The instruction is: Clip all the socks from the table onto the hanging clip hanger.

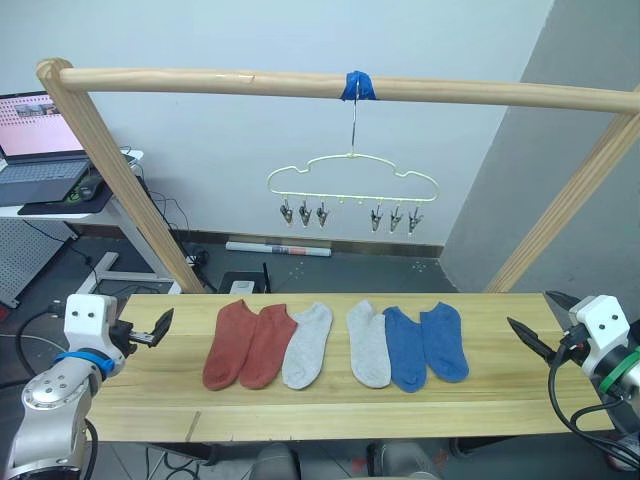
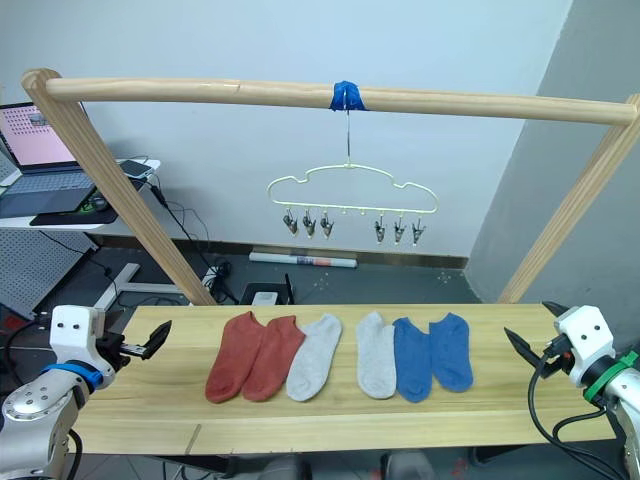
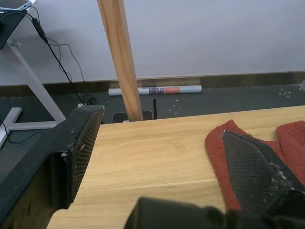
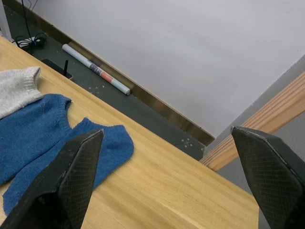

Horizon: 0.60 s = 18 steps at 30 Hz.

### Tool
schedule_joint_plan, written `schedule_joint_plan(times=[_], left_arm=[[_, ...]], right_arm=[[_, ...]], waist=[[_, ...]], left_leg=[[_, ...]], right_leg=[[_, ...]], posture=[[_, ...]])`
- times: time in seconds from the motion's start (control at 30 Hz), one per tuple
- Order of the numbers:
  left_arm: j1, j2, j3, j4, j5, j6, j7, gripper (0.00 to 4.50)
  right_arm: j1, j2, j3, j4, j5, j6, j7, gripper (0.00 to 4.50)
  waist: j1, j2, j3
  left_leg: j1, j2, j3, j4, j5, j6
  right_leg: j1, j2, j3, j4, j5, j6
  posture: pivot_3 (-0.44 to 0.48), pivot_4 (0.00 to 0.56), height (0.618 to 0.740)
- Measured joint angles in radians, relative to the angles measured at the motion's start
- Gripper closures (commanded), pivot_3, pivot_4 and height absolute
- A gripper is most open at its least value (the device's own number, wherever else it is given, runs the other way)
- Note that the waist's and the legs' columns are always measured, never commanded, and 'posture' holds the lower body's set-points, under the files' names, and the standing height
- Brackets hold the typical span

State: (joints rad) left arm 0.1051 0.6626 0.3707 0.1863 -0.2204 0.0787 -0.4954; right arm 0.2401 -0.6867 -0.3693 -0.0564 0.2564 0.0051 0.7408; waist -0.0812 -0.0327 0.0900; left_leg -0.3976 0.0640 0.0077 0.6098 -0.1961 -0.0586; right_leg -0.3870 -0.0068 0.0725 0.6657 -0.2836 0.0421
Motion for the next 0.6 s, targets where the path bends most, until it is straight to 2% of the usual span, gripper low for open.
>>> schedule_joint_plan(times=[0.1,0.27,0.47,0.6], left_arm=[[0.0,0.001,0.0,0.0,0.003,-0.001,0.0,0.0],[0.024,0.004,0.004,-0.028,-0.053,-0.056,-0.115,0.0],[0.012,0.0,0.046,-0.029,-0.092,-0.095,-0.148,0.0],[-0.028,-0.005,0.047,-0.031,-0.066,-0.137,-0.122,0.0]], right_arm=[[0.0,0.0,0.0,0.0,0.0,0.0,0.001,0.03],[0.003,0.0,0.0,0.0,0.0,-0.005,0.006,0.03],[0.012,0.0,0.0,0.0,0.0,-0.013,0.019,0.03],[0.024,0.0,0.0,-0.006,-0.001,-0.016,0.023,0.03]], waist=[[0.0,0.0,0.0],[0.0,0.0,0.0],[-0.001,0.0,0.001],[-0.001,0.001,0.005]], left_leg=[[0.0,0.0,0.0,0.0,0.0,0.0],[0.0,0.0,0.0,0.0,0.0,0.0],[0.001,0.0,0.0,0.0,0.0,0.0],[0.001,0.0,0.0,0.0,0.0,0.0]], right_leg=[[0.0,0.0,0.0,0.0,0.0,0.0],[0.0,0.0,0.0,0.0,0.0,0.0],[0.0,0.0,0.0,0.0,0.0,0.0],[0.001,0.0,0.001,0.0,0.0,0.0]], posture=[[-0.061,0.077,0.732],[-0.067,0.084,0.732],[-0.083,0.107,0.732],[-0.102,0.141,0.732]])
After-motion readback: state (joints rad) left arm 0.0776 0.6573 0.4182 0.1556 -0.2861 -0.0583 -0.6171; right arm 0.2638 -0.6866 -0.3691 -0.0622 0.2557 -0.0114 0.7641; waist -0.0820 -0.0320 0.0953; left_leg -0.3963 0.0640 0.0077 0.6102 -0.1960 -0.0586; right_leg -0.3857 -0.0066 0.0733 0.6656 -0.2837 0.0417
